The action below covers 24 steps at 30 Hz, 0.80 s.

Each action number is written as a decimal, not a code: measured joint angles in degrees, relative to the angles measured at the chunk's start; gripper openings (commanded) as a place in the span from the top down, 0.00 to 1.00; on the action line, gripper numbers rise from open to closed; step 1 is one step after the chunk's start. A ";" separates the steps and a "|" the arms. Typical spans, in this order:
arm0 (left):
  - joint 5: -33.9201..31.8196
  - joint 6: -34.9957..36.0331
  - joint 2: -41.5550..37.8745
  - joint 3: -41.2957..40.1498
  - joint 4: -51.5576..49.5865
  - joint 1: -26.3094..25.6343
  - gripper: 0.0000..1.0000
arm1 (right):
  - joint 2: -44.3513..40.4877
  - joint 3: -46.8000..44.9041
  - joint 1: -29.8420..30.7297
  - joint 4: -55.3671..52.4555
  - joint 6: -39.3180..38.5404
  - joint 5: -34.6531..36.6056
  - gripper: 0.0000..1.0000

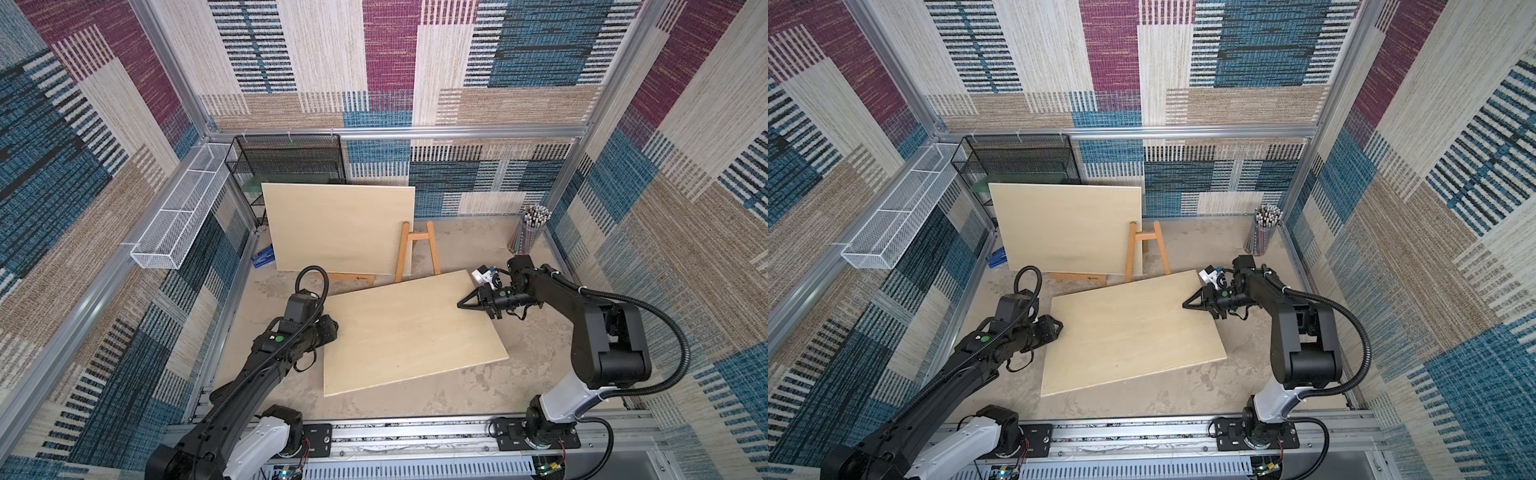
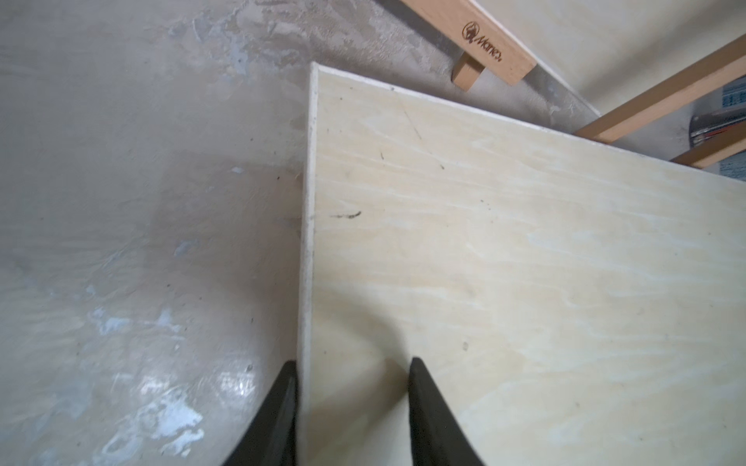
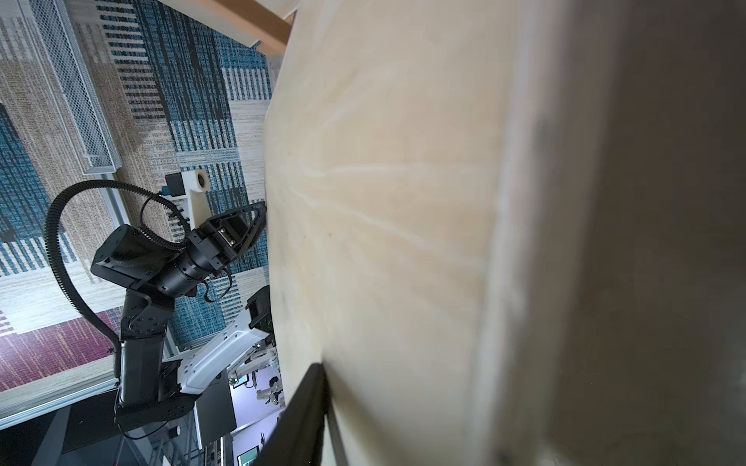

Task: Disassemble the easel
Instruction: Place the drawing board at the center of the board.

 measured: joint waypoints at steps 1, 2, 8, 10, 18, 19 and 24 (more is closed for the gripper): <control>0.02 0.59 -0.42 0.20 -1.73 -0.04 1.00 | -1.11 -0.98 0.33 0.07 0.17 0.26 1.00; -0.24 1.84 -0.70 0.48 -4.59 -0.09 1.00 | -2.27 -1.92 0.57 0.02 0.20 0.68 1.00; 1.92 4.94 -1.42 0.70 -14.86 -0.74 1.00 | -6.49 -5.44 2.19 -1.60 -1.01 2.64 1.00; 1.92 5.20 -1.20 0.70 -16.09 -0.79 1.00 | -7.19 -6.38 2.49 -1.46 -0.26 2.91 1.00; 30.14 7.93 5.53 2.95 1.57 -1.88 1.00 | -7.37 -15.15 4.09 5.31 4.74 2.32 1.00; 31.98 7.93 6.75 2.95 3.13 -2.12 1.00 | -7.15 -15.72 3.80 7.10 5.05 1.97 1.00; 36.41 8.83 11.85 4.98 8.13 -1.99 1.00 | -6.71 -17.53 -2.32 11.10 6.82 1.20 1.00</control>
